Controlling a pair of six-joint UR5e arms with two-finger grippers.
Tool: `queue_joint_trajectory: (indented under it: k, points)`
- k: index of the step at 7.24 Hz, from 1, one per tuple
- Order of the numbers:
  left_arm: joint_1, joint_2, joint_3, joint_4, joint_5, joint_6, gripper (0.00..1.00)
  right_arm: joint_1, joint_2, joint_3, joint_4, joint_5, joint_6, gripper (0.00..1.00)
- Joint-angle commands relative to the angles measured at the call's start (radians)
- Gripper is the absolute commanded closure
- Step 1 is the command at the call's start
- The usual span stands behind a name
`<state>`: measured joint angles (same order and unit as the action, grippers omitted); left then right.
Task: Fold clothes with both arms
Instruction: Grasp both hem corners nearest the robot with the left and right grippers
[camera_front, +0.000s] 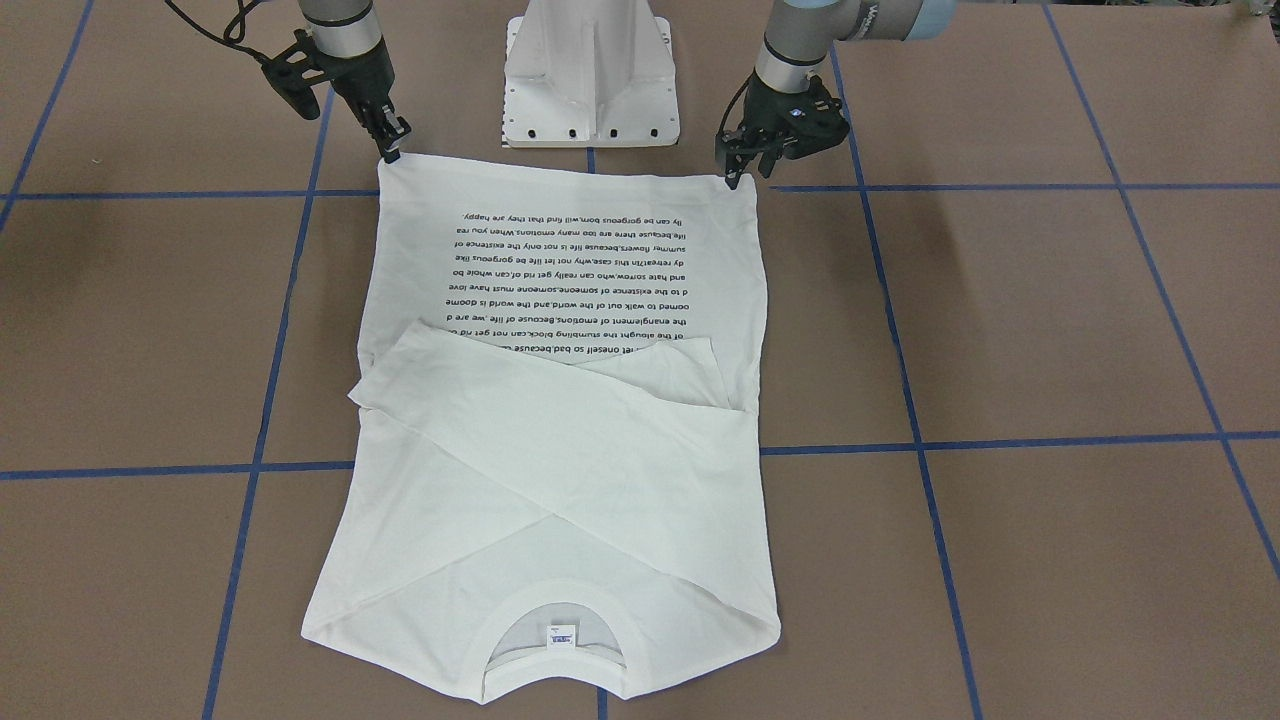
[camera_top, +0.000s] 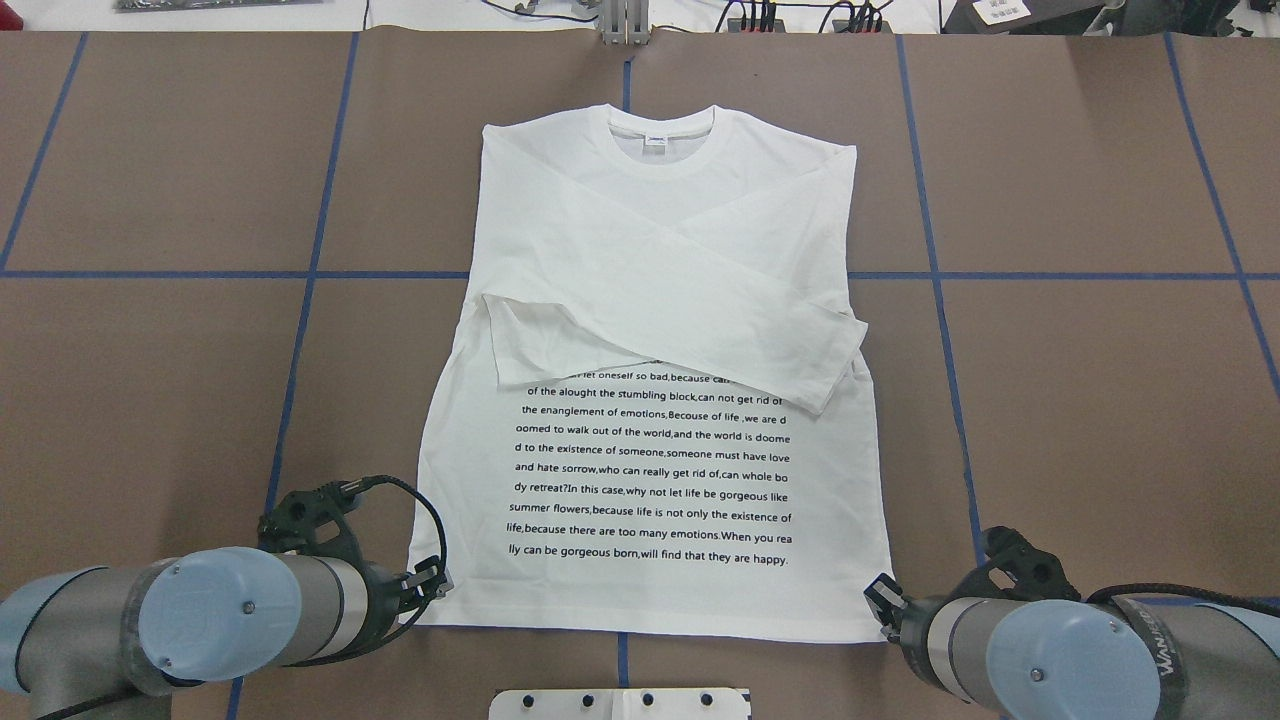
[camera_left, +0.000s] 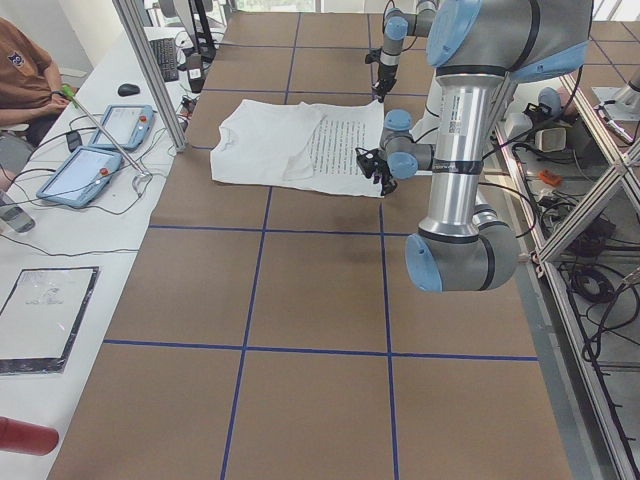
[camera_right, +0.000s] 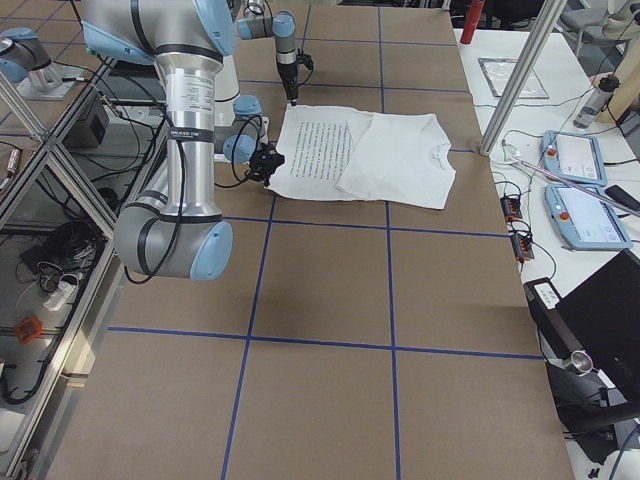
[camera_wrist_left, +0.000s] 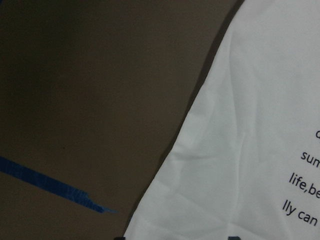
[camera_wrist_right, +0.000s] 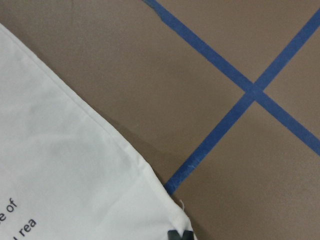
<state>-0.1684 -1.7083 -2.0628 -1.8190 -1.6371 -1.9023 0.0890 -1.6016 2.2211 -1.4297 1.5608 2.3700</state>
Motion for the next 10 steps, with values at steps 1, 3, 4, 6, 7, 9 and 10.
queue_joint_trajectory:
  k: [1,3,4,6,7,9,10]
  points:
    - [0.006,0.004,0.003,0.001,-0.001,0.0,0.4,0.003,0.0,0.0,0.0,0.002,0.0,1.0]
    - [0.01,-0.004,0.018,0.001,-0.001,0.0,0.42,0.003,-0.001,-0.001,0.0,0.004,0.0,1.0]
    - [0.01,-0.005,0.018,0.0,-0.001,0.0,0.47,0.005,-0.001,0.002,0.002,0.004,0.0,1.0]
    - [0.01,-0.002,0.018,0.0,-0.001,-0.001,0.64,0.006,0.0,0.002,0.002,0.005,0.0,1.0]
    - [0.01,-0.002,0.019,0.0,-0.001,-0.001,0.74,0.008,-0.001,0.002,0.002,0.005,0.0,1.0]
    - [0.01,-0.002,0.018,0.001,-0.001,0.0,1.0,0.014,-0.001,0.002,0.002,0.005,0.0,1.0]
    - [0.01,-0.002,0.012,0.001,-0.003,0.002,1.0,0.014,-0.001,0.006,0.002,0.005,0.0,1.0]
